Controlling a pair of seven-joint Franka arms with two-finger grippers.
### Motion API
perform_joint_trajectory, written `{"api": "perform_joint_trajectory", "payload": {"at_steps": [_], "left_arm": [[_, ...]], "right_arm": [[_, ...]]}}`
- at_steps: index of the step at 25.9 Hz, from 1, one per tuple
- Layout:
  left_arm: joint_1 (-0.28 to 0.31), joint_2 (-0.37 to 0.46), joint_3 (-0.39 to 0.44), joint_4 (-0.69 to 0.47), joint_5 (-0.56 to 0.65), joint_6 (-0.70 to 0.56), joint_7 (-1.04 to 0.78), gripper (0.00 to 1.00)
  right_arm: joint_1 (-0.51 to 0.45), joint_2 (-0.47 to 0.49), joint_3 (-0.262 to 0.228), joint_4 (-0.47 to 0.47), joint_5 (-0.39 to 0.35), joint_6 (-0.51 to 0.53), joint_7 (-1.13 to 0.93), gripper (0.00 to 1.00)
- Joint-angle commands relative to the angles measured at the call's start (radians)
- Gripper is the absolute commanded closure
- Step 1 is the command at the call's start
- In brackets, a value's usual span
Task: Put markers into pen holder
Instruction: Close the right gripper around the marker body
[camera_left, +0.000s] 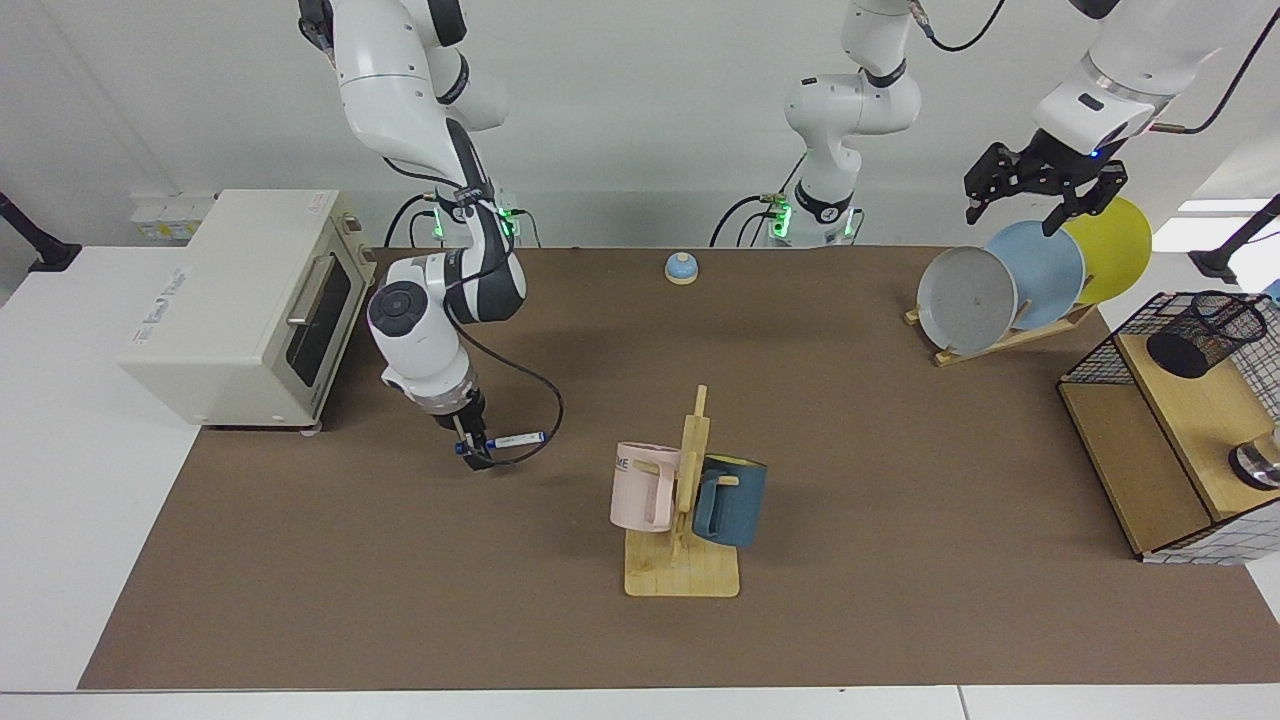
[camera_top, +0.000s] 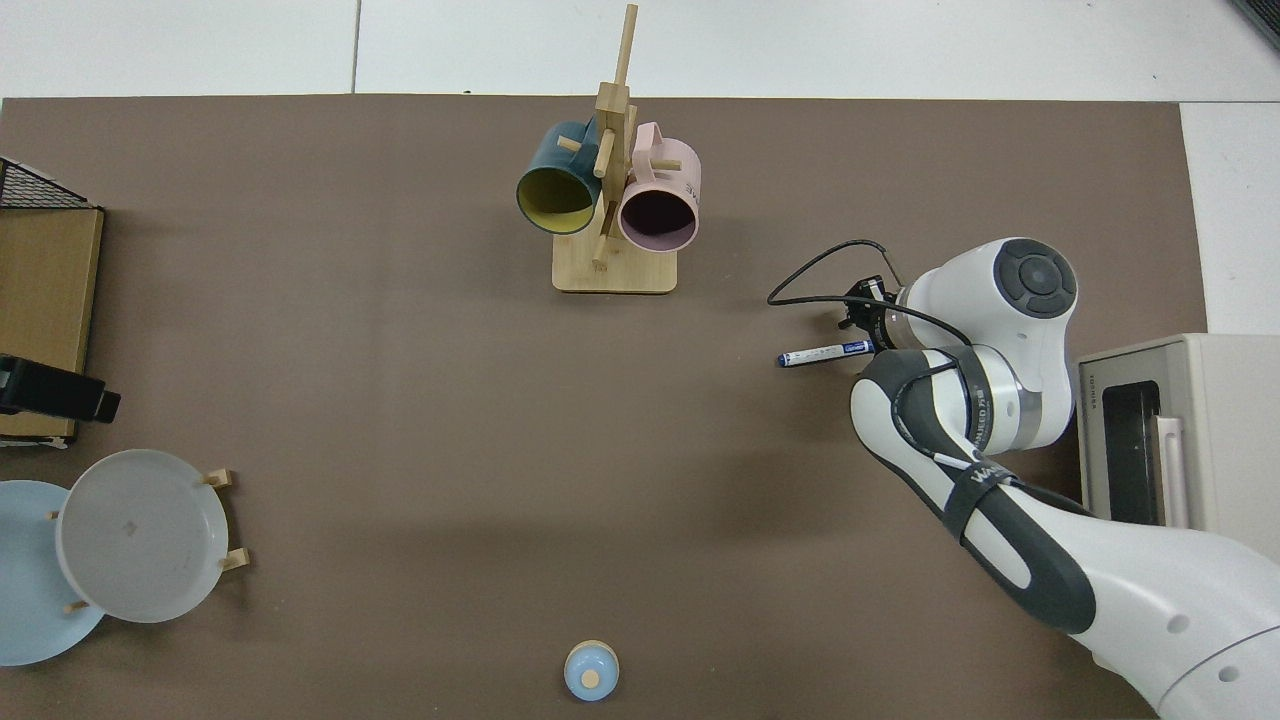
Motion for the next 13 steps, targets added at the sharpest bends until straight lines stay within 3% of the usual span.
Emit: {"api": "perform_joint_trajectory", "payload": {"at_steps": [1,7,10,13], "left_arm": [[0.001,-0.025,0.002,-0.029,0.003,0.0,-0.009,0.0],[0.001,-0.025,0.002,-0.029,0.003,0.0,-0.007,0.0],[0.001,-0.025,0.002,-0.029,0.003,0.0,-0.007,0.0],[0.001,-0.025,0.0,-0.029,0.003,0.0,-0.007,0.0]], "right_arm": [[-0.002,-0.004,0.005,-0.014,0.018,0.01,-0.026,0.49],[-0.002,-0.007,0.005,-0.014,0.018,0.001,-0.026,0.91],[-0.002,-0.011,0.005,-0.012,0.018,-0.016,-0.03,1.0],[-0.002,-0.024,0.005,-0.011,0.016,-0.036,-0.029,1.0]]}}
